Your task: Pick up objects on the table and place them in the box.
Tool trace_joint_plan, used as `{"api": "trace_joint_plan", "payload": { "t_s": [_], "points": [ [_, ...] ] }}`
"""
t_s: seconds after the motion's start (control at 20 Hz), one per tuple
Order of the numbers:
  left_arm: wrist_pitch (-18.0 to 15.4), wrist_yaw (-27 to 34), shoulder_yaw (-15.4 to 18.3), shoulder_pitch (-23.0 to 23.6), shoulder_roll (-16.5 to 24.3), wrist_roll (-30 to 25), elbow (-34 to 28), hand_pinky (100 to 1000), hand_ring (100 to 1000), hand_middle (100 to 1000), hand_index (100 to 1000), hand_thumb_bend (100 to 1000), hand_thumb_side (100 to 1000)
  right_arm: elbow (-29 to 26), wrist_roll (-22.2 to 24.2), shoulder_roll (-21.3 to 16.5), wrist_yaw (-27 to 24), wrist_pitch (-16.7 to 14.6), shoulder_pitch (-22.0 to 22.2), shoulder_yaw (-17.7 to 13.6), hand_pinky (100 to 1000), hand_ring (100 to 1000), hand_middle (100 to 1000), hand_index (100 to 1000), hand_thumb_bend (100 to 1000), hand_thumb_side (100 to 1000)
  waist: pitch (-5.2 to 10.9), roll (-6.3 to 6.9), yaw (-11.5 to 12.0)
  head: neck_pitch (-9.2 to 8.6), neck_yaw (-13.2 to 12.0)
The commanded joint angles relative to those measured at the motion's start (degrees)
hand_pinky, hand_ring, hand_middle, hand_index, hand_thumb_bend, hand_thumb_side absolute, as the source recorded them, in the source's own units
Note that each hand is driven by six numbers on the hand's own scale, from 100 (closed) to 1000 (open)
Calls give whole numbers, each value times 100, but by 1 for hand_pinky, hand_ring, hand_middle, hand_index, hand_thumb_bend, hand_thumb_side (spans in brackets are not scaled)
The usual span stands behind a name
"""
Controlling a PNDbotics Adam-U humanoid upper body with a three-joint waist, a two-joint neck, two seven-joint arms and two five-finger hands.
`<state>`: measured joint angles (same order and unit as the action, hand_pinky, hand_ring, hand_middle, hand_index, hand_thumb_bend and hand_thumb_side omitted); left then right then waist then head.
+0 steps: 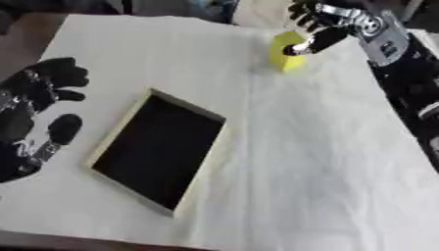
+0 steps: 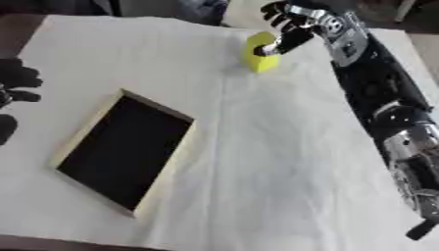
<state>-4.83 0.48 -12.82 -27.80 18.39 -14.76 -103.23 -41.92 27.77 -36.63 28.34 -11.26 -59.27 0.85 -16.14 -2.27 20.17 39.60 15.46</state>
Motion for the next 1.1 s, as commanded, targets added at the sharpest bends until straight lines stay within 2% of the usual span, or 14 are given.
{"api": "trace_joint_plan", "payload": {
  "t_s": [0.05, 0.7, 1.1],
  "points": [
    [-9, 24, 53, -93, 26, -9, -131, 771, 818, 768, 900, 492, 572, -13, -146, -166, 91, -5, -68, -69, 845, 906, 895, 998, 515, 288, 84, 16, 20, 61, 31],
    [-9, 32, 60, -88, 2, 5, -119, 772, 818, 767, 901, 485, 577, 74, -502, -172, 209, -15, 13, -88, 848, 906, 889, 996, 498, 280, 18, 19, 52, 104, 57],
    [-12, 31, 68, -84, -6, 15, -116, 773, 818, 767, 901, 482, 579, 172, -676, -181, 285, -160, 41, -155, 831, 887, 884, 990, 461, 268, -2, 18, 37, 100, 49]
  ]
}}
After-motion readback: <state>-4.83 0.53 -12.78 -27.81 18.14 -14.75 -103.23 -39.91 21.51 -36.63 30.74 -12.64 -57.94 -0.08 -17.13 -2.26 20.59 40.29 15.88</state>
